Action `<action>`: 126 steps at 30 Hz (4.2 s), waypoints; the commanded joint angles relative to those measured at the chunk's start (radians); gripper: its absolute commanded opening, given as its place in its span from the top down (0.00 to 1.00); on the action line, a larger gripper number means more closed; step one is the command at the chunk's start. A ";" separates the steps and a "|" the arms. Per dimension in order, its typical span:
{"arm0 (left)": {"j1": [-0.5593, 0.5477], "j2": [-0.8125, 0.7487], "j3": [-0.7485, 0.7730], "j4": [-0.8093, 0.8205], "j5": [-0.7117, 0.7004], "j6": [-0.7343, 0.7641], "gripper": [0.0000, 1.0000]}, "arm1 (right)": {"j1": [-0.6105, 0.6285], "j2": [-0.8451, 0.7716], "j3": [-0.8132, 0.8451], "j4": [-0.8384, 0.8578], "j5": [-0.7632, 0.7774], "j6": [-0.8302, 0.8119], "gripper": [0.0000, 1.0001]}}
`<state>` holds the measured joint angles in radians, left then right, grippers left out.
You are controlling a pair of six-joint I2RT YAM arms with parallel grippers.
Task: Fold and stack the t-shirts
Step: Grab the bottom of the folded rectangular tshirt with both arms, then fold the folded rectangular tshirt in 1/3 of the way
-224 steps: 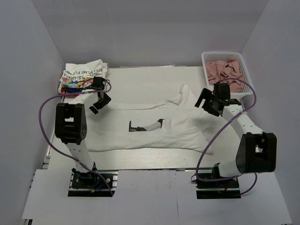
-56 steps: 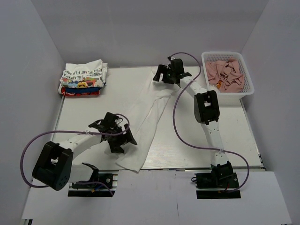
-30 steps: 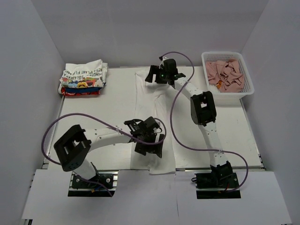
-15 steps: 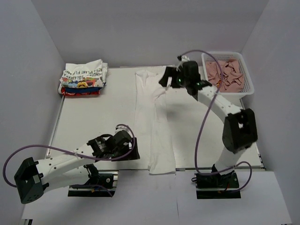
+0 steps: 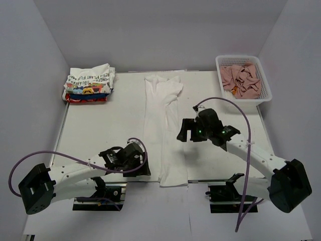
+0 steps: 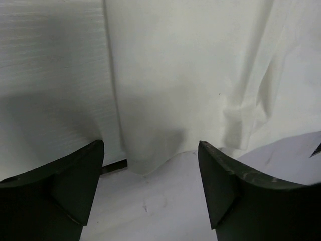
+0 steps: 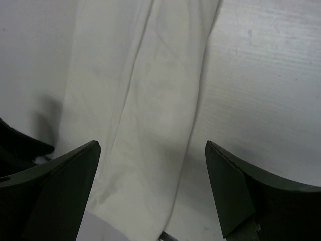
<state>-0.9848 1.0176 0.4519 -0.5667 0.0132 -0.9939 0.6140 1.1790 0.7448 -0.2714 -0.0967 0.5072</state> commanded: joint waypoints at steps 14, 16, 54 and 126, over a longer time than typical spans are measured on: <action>0.001 -0.014 -0.119 0.099 0.177 -0.018 0.62 | 0.188 -0.102 -0.258 -0.255 -0.274 0.050 0.10; 0.001 -0.014 -0.119 0.090 0.177 -0.018 0.68 | 0.204 -0.087 -0.281 -0.220 -0.313 0.068 0.13; 0.021 0.024 0.237 0.100 -0.424 0.121 0.86 | 0.230 0.077 -0.012 0.050 0.092 0.070 1.00; 0.538 0.452 0.395 0.266 -0.133 0.370 0.00 | -0.072 0.948 0.767 0.438 -0.495 -0.018 0.10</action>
<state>-0.4446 1.5295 0.8482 -0.2714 -0.1349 -0.5987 0.5545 2.0789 1.4487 0.0414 -0.5117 0.4305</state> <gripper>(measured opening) 0.995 0.902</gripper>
